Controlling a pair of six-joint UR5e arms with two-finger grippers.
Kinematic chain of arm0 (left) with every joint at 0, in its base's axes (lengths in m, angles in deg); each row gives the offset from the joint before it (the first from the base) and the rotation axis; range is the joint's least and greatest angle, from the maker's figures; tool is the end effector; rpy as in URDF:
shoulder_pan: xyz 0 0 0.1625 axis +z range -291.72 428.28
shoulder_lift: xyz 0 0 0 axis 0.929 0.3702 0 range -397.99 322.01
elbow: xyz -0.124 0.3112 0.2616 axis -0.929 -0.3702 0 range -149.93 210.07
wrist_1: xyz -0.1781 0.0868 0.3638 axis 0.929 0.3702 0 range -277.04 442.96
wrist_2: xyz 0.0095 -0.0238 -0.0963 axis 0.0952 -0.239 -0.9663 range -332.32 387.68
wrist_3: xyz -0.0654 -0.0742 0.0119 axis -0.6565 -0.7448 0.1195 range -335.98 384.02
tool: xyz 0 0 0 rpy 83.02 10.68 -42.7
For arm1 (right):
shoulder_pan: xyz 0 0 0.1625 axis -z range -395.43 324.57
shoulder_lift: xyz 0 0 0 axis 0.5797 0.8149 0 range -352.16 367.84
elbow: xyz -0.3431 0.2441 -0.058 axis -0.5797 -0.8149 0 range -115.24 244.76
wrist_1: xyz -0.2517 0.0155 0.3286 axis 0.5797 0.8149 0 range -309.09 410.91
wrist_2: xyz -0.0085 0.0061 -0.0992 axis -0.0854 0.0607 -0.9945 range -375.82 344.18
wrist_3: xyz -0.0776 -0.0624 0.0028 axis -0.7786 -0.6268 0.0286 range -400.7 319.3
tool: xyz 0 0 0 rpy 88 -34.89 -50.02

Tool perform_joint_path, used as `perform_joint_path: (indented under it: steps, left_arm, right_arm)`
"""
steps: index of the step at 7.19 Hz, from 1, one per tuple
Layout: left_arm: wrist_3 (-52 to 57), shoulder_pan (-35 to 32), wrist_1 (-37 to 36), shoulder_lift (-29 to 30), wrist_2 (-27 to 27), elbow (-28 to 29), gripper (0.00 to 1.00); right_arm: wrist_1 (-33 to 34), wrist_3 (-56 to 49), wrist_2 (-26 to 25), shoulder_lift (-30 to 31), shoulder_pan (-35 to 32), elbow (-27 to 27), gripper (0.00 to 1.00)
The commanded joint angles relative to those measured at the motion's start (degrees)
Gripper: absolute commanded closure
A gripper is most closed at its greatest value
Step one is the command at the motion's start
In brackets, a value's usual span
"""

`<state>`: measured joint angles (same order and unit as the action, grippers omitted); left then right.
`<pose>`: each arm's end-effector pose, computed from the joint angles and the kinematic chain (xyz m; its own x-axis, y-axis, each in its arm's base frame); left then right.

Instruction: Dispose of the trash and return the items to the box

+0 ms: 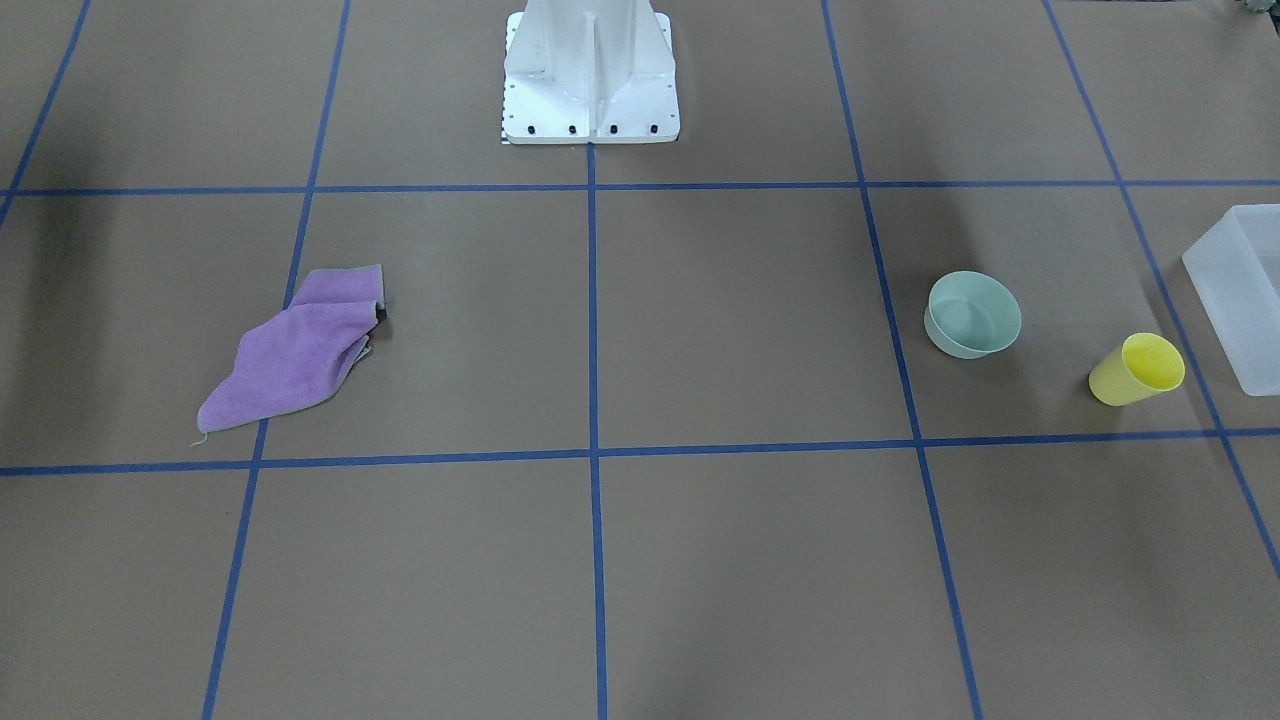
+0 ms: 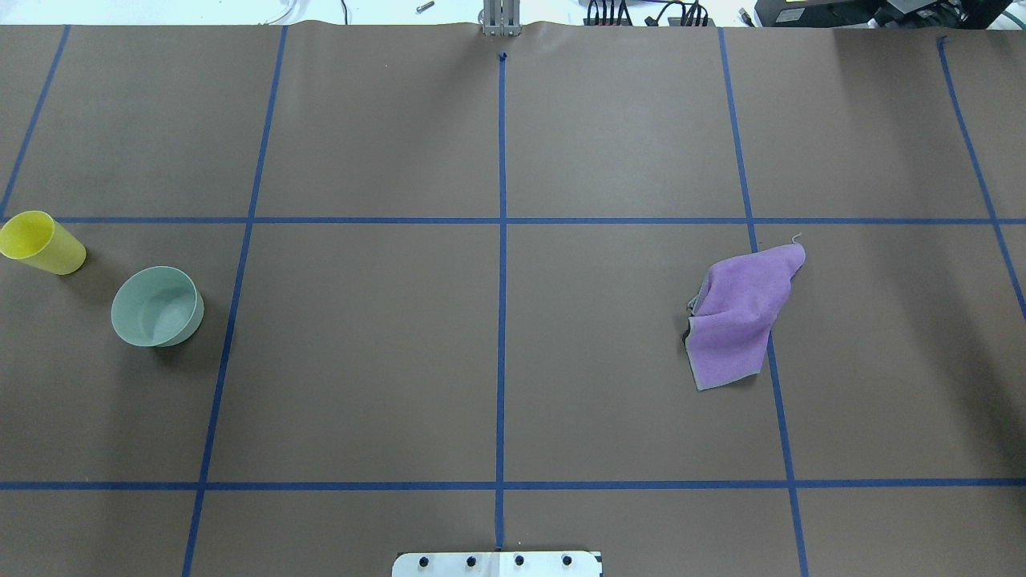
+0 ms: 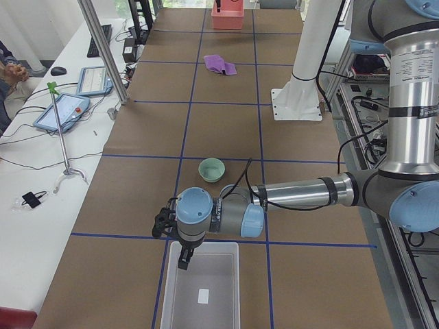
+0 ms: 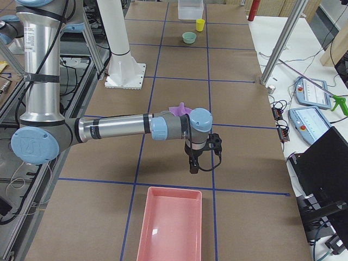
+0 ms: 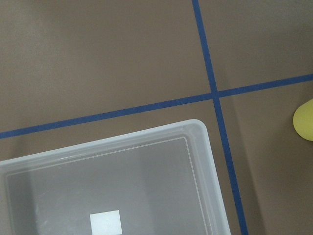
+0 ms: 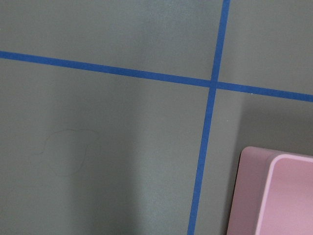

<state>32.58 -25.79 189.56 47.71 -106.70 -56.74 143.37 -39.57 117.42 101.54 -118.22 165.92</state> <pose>-0.0965 -0.4610 0.6920 0.7232 0.2055 -0.6593 -0.0379 0.9651 0.2593 0.0058 -0.4717 0.5993 0.7176 -0.1311 0.6840 0.1109 0.9911 0.0737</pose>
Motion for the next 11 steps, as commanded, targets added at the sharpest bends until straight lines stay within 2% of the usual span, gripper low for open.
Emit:
perform_joint_path:
  steps: [1, 9, 10, 11]
  left_arm:
    - [0.06, 0.02, 1.68, -0.61, -0.27, -0.37, 0.02]
    - [-0.38, 0.11, 3.34, -2.91, -0.54, -0.73, 0.03]
    - [-0.38, 0.28, 3.61, -2.82, -1.41, -0.99, 0.03]
    - [-0.73, 0.72, 3.44, -2.73, -5.07, -1.51, 0.03]
  right_arm:
    - [0.0, 0.02, 0.0, -0.01, 0.0, -0.08, 0.0]
    - [-0.18, 0.72, -0.09, -0.1, 0.53, 0.18, 0.0]
    - [-0.18, 0.63, -0.09, -0.18, 0.62, 0.18, 0.0]
    - [-0.26, 0.54, -0.18, -0.18, 0.97, 0.27, 0.0]
